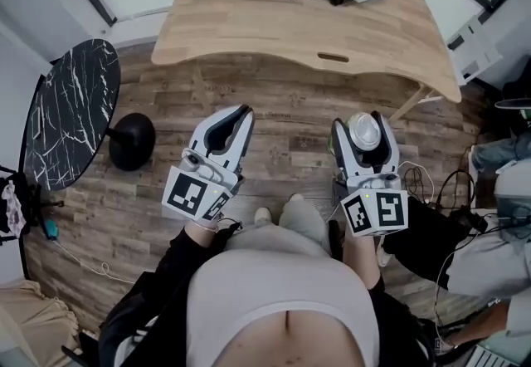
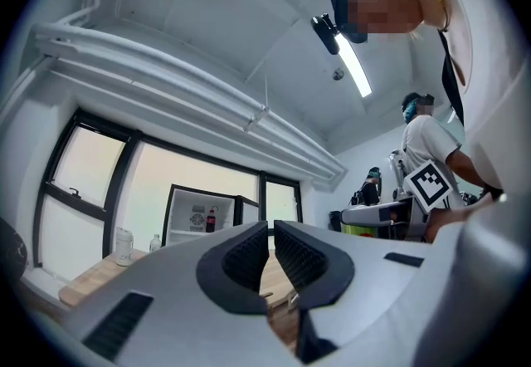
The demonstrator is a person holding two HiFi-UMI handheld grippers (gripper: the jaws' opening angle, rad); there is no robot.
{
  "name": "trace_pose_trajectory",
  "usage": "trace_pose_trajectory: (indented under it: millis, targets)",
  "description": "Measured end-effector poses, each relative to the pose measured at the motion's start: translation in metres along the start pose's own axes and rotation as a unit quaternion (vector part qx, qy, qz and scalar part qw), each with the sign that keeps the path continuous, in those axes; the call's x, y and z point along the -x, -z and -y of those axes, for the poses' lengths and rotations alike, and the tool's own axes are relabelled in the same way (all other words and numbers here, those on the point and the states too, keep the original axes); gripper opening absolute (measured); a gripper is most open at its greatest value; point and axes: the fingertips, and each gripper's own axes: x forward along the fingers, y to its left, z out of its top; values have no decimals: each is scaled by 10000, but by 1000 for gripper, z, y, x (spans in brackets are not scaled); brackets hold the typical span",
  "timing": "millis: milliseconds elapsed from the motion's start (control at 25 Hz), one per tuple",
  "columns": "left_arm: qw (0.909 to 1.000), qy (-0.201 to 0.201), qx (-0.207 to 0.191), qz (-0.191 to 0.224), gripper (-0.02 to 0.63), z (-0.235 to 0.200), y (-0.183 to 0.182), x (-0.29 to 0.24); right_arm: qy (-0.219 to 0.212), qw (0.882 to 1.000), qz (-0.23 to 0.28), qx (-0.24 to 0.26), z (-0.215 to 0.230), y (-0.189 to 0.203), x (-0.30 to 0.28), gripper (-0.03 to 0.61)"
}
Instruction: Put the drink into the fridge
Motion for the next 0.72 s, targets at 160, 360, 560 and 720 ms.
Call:
trace_pose_trajectory:
  millis: [160, 360, 560, 720]
  targets:
    - [9999, 59, 67, -64, 28, -6, 7, -3, 131, 9999, -68, -16, 4, 5, -6, 348]
    - [9999, 30, 101, -89, 28, -22, 14, -18, 59, 9999, -106, -22, 7, 9, -32, 348]
    - [9999, -1, 85, -55, 28, -40, 19, -39, -63, 10000, 17, 6, 10, 5, -62, 348]
    - [9999, -56, 78, -52, 28, -59, 26, -70, -155, 9999, 59, 34, 27, 5, -94, 348]
